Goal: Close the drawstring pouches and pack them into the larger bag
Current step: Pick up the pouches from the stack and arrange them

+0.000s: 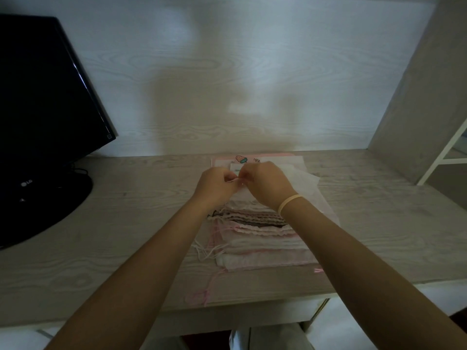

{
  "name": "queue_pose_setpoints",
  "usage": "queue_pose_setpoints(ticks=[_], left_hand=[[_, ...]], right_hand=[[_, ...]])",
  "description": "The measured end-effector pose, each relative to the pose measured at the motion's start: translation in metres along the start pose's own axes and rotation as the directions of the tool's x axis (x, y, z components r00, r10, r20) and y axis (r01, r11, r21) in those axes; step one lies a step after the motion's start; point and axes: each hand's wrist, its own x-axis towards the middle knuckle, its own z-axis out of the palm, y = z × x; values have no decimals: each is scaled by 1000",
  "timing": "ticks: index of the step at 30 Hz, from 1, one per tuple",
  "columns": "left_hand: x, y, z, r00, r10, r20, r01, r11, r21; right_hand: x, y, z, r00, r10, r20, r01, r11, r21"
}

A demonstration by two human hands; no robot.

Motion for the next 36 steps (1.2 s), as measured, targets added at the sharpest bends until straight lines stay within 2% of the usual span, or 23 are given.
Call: queue_pose_setpoints(ticks=[3, 7, 13, 16, 17, 19, 20, 22, 24, 26, 29, 32, 36], left_hand=[[-1, -2, 4, 1000, 5, 24, -5, 1000, 14], [-4, 1, 5, 999, 40, 13, -41, 998, 38], [-9, 1, 6, 996, 91, -14, -88, 986, 138], [-9, -3, 7, 991, 131, -26, -125, 977, 172], [-9, -4, 7, 988, 150, -38, -140, 972, 189], [-8, -6, 9, 979, 188, -79, -165, 958, 234], [-7, -8, 10, 973, 205, -107, -172, 951, 256], [-6, -11, 11, 959, 203, -199, -142, 948, 285], [-7, -12, 10, 941, 159, -299, -74, 958, 276], [-7, -10, 10, 943, 98, -317, -10, 963, 269], [-6, -10, 13, 972, 52, -229, -9, 982, 187], [-4, -14, 16, 984, 92, -150, -79, 993, 91], [-5, -12, 13, 987, 129, -95, -124, 991, 55]], right_hand=[[4, -1, 1, 995, -57, 78, 70, 980, -184], [3, 0, 0, 986, -78, 148, 112, 965, -236], [3, 6, 2, 982, 15, 190, -16, 1000, 3], [2, 5, 0, 962, 111, 248, -161, 968, 191], [1, 6, -1, 946, 153, 287, -247, 911, 331], [-1, 5, -2, 909, 193, 370, -390, 709, 588], [-1, 6, -2, 891, 203, 406, -436, 634, 639], [-1, 7, -1, 856, 209, 472, -502, 552, 666], [0, 7, 1, 821, 202, 534, -563, 447, 696], [2, 9, 3, 787, 198, 585, -616, 322, 719], [3, 12, 7, 755, 195, 625, -655, 236, 718], [4, 14, 11, 736, 201, 647, -677, 171, 716], [4, 15, 13, 730, 221, 647, -677, 101, 729]])
